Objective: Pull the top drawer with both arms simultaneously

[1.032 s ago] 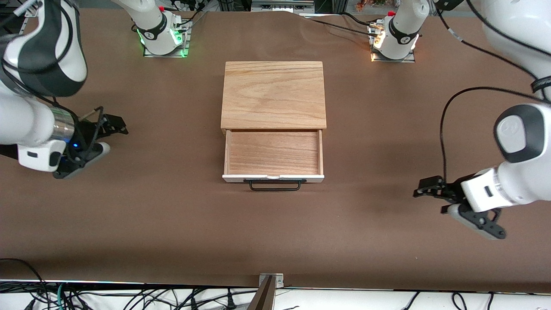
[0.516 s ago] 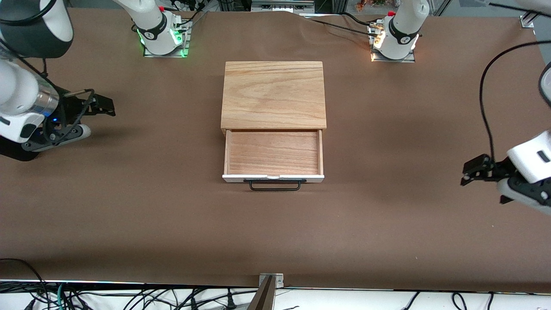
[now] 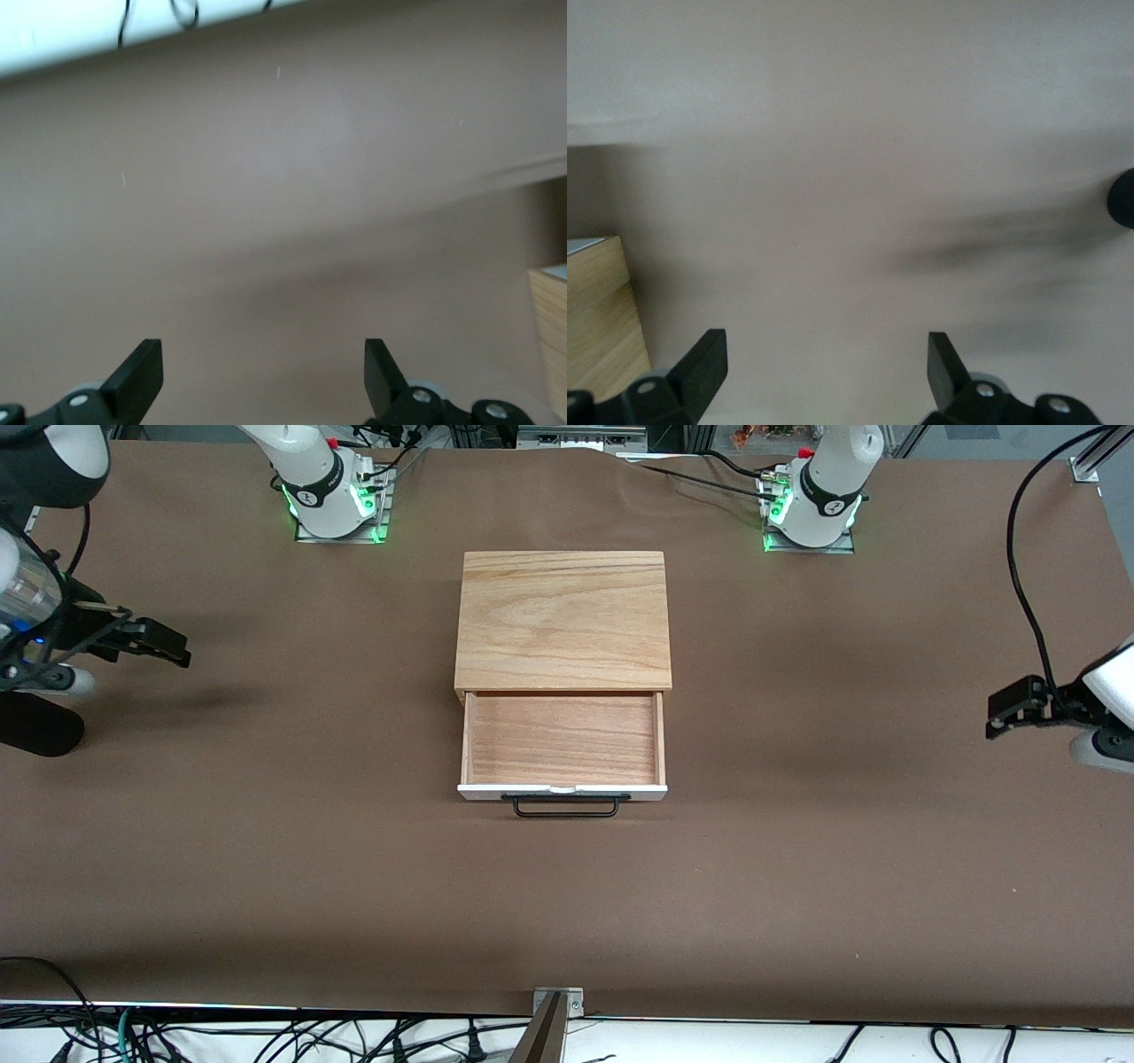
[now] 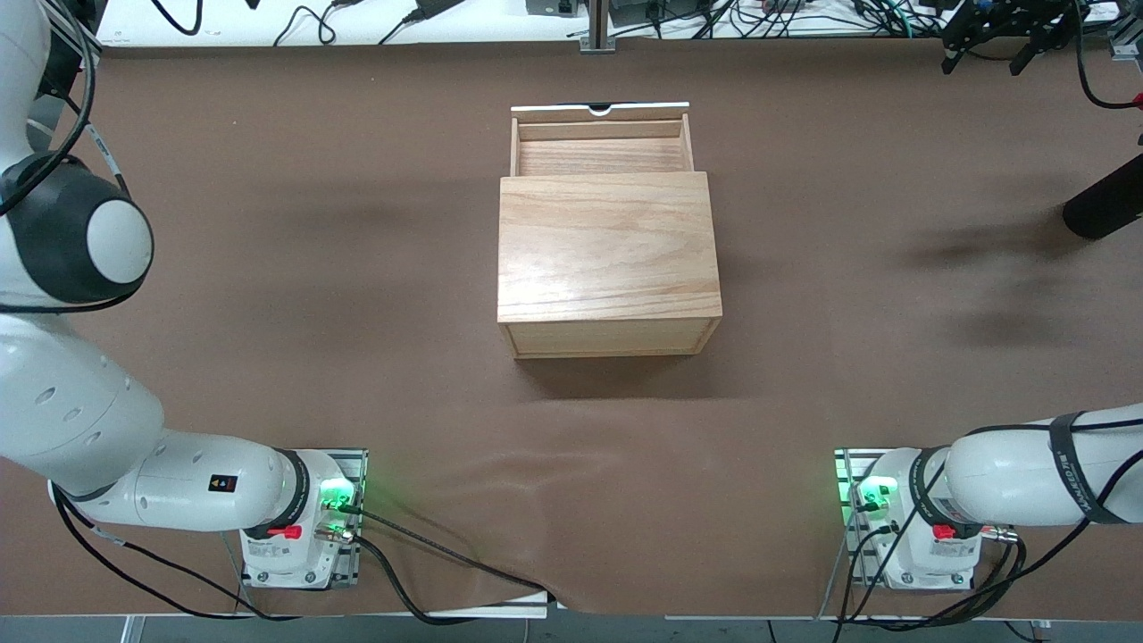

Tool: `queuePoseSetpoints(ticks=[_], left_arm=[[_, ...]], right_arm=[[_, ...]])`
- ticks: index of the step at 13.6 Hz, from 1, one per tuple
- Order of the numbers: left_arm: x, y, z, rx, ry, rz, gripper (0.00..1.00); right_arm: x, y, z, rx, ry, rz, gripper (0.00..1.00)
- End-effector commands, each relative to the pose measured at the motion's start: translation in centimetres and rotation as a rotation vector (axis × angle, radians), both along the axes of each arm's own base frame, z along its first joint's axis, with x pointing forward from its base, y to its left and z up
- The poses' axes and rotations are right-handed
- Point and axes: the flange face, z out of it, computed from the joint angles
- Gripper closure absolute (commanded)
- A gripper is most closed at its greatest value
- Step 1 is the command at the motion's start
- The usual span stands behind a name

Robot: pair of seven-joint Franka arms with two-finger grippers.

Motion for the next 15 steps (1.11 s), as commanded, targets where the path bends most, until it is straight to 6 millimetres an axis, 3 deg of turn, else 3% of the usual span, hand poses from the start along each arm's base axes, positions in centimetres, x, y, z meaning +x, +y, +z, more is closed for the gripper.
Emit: queuePoseSetpoints(ticks=[1, 8, 15], left_arm=[[-4.1, -0.5, 0.7, 0.010, 0.041, 0.076, 0.00], [-6.6, -1.2, -1.1, -0.055, 0.118, 0.096, 0.00], [-6.2, -1.3, -1.4, -0.047, 0.135, 0.088, 0.00]], right_arm=[[-1.1, 0.0, 0.3, 0.005, -0.002, -0.003, 0.00], [-0.6, 0.3, 1.3, -0.005, -0.030, 0.008, 0.00], [-0.4, 0.3, 1.1, 0.006, -0.025, 0.006, 0.00]])
